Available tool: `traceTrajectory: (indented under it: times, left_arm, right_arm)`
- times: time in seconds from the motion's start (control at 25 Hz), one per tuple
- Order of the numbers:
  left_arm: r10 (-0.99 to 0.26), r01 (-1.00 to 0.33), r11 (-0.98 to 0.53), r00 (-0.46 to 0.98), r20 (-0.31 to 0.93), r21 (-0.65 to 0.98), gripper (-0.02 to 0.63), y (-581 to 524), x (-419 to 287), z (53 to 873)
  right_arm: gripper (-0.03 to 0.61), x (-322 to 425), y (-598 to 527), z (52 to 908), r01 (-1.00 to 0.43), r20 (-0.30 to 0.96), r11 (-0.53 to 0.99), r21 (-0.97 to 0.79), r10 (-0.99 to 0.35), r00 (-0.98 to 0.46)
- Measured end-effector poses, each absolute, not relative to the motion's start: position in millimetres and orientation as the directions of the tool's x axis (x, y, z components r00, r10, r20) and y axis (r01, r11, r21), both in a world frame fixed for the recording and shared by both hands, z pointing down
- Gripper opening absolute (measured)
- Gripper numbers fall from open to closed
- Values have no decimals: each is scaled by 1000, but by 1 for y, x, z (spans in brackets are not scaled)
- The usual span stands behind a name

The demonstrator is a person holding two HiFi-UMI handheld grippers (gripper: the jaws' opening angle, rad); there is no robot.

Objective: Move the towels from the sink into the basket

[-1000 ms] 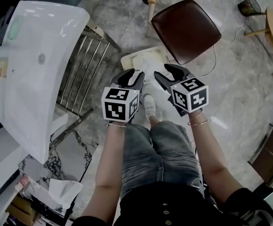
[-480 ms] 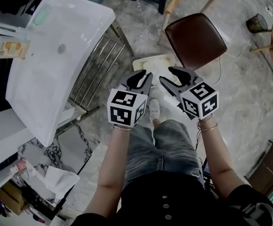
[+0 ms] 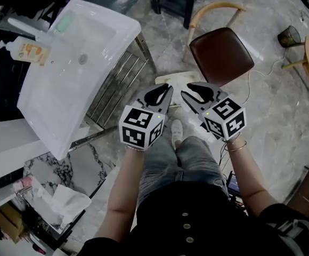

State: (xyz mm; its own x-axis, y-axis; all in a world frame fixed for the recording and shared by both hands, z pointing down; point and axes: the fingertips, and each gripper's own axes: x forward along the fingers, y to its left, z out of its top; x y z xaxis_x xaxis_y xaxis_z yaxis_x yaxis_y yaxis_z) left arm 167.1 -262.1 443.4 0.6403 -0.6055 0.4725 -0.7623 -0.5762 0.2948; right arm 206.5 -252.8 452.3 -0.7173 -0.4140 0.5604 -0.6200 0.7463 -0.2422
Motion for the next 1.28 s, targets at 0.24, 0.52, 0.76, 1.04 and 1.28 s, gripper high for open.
traceTrajectory:
  times: [0.24, 0.52, 0.76, 1.04, 1.28]
  left_arm:
    - [-567, -720, -645, 676, 470, 257, 29, -253, 167, 425]
    - [-584, -708, -652, 697, 415, 271, 28, -245, 152, 397]
    - [-554, -666, -691, 738, 386, 280, 25, -233, 138, 375]
    - [-541, -644, -718, 755, 370, 264, 21, -215, 124, 366]
    - [-523, -624, -727, 774, 357, 286, 21, -204, 117, 369]
  right_arm:
    - [2, 196, -242, 427, -592, 532, 757, -276, -393, -750]
    - [2, 187, -230, 401, -578, 547, 783, -228, -388, -742]
    - [2, 171, -222, 378, -551, 547, 816, -173, -386, -743]
    - [2, 153, -203, 367, -512, 587, 852, -111, -360, -725]
    - [2, 149, -187, 365, -520, 613, 851, -75, -372, -697]
